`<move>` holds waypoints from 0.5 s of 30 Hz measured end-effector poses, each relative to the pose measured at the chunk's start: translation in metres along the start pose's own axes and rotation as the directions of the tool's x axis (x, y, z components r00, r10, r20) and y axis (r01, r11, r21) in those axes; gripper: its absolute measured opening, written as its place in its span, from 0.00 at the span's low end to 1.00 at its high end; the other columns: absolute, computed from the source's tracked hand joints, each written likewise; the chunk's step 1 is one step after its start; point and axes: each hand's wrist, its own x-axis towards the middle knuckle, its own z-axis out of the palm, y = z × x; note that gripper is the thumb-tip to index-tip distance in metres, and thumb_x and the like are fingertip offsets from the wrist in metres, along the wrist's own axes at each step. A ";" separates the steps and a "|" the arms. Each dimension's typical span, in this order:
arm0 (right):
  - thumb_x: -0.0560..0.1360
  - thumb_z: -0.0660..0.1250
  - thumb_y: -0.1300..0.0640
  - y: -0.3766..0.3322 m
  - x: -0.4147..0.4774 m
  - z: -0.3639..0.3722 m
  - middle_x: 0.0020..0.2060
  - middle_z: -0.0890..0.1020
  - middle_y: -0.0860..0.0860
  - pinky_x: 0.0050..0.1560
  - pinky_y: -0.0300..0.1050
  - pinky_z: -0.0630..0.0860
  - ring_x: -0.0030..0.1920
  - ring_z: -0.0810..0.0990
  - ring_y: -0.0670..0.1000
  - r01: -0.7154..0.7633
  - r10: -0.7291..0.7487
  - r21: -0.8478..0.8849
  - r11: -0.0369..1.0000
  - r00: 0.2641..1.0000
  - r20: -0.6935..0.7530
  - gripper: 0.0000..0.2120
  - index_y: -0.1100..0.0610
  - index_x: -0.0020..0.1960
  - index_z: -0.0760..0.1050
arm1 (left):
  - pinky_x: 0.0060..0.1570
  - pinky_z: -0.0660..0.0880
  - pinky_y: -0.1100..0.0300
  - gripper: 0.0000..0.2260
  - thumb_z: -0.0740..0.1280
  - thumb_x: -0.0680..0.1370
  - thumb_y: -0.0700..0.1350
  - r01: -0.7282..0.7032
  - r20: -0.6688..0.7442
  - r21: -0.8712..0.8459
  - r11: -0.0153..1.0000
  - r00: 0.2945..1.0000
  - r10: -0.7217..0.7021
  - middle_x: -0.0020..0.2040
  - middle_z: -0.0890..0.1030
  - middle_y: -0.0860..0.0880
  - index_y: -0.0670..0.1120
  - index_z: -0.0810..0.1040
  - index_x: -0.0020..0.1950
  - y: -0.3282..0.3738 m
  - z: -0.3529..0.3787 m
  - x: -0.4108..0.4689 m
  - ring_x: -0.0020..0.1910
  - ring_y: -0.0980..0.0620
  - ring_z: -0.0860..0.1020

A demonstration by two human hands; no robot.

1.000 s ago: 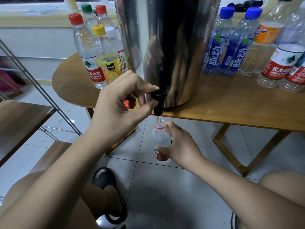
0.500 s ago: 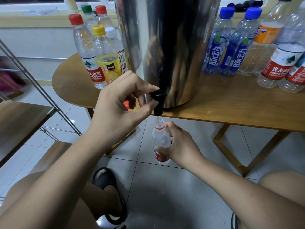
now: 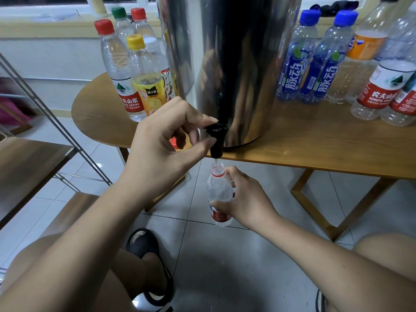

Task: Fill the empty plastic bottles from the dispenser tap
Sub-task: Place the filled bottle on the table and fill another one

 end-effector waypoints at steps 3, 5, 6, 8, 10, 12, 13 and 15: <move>0.68 0.82 0.40 0.000 0.000 0.000 0.65 0.81 0.43 0.61 0.55 0.82 0.62 0.81 0.51 -0.001 0.001 0.009 1.000 1.000 -0.005 0.33 0.39 0.64 0.66 | 0.41 0.75 0.46 0.11 0.78 0.79 0.36 -0.001 -0.003 0.002 1.000 1.000 0.001 0.42 0.78 0.46 0.48 0.82 0.55 0.000 0.000 0.000 0.41 0.46 0.78; 0.68 0.82 0.40 0.000 0.000 0.000 0.64 0.81 0.43 0.61 0.55 0.82 0.61 0.81 0.51 0.002 -0.002 0.006 1.000 1.000 -0.010 0.33 0.39 0.64 0.66 | 0.41 0.75 0.46 0.11 0.78 0.79 0.35 0.000 -0.004 -0.001 1.000 1.000 0.000 0.41 0.78 0.46 0.49 0.82 0.55 -0.001 0.000 0.000 0.41 0.45 0.78; 0.68 0.82 0.40 0.000 0.000 0.000 0.64 0.81 0.43 0.61 0.55 0.82 0.61 0.81 0.51 0.002 -0.002 0.005 1.000 1.000 -0.011 0.33 0.39 0.63 0.66 | 0.41 0.75 0.45 0.12 0.78 0.79 0.35 0.001 -0.004 -0.003 1.000 1.000 -0.001 0.41 0.78 0.46 0.49 0.82 0.55 -0.001 0.000 0.000 0.41 0.45 0.78; 0.68 0.82 0.40 0.000 0.000 0.000 0.65 0.81 0.43 0.61 0.55 0.81 0.61 0.81 0.52 0.001 0.000 0.001 1.000 1.000 -0.011 0.33 0.39 0.63 0.66 | 0.40 0.75 0.44 0.11 0.78 0.79 0.35 0.010 -0.004 -0.014 1.000 1.000 -0.010 0.41 0.78 0.46 0.48 0.82 0.54 -0.001 0.001 0.000 0.41 0.45 0.78; 0.68 0.82 0.40 0.000 0.000 0.000 0.65 0.81 0.43 0.61 0.54 0.81 0.61 0.81 0.51 0.002 -0.002 -0.003 1.000 1.000 -0.011 0.32 0.39 0.63 0.66 | 0.40 0.75 0.44 0.11 0.78 0.79 0.35 0.015 -0.004 -0.018 1.000 1.000 -0.015 0.41 0.78 0.46 0.48 0.82 0.54 -0.001 0.001 0.000 0.41 0.44 0.78; 0.68 0.82 0.40 0.000 0.000 0.000 0.65 0.81 0.43 0.61 0.55 0.81 0.61 0.81 0.51 0.002 -0.002 0.000 1.000 1.000 -0.007 0.33 0.40 0.65 0.67 | 0.40 0.75 0.45 0.11 0.78 0.79 0.35 0.011 -0.005 -0.014 1.000 1.000 -0.011 0.41 0.78 0.46 0.48 0.82 0.54 -0.001 0.001 0.000 0.41 0.45 0.78; 0.68 0.82 0.40 0.000 0.000 0.000 0.65 0.81 0.43 0.61 0.55 0.81 0.61 0.81 0.51 0.002 -0.002 0.004 1.000 1.000 -0.006 0.33 0.40 0.66 0.67 | 0.41 0.75 0.45 0.11 0.78 0.79 0.35 0.009 -0.004 -0.012 1.000 1.000 -0.009 0.41 0.78 0.46 0.49 0.82 0.54 -0.001 0.000 0.000 0.42 0.45 0.78; 0.69 0.82 0.40 -0.001 0.001 -0.001 0.66 0.81 0.43 0.61 0.55 0.81 0.62 0.81 0.52 0.001 -0.001 0.004 1.000 1.000 -0.003 0.33 0.40 0.66 0.67 | 0.41 0.75 0.45 0.10 0.78 0.79 0.36 0.008 -0.002 -0.010 1.000 1.000 -0.008 0.42 0.78 0.47 0.48 0.82 0.55 -0.001 0.000 0.000 0.42 0.45 0.78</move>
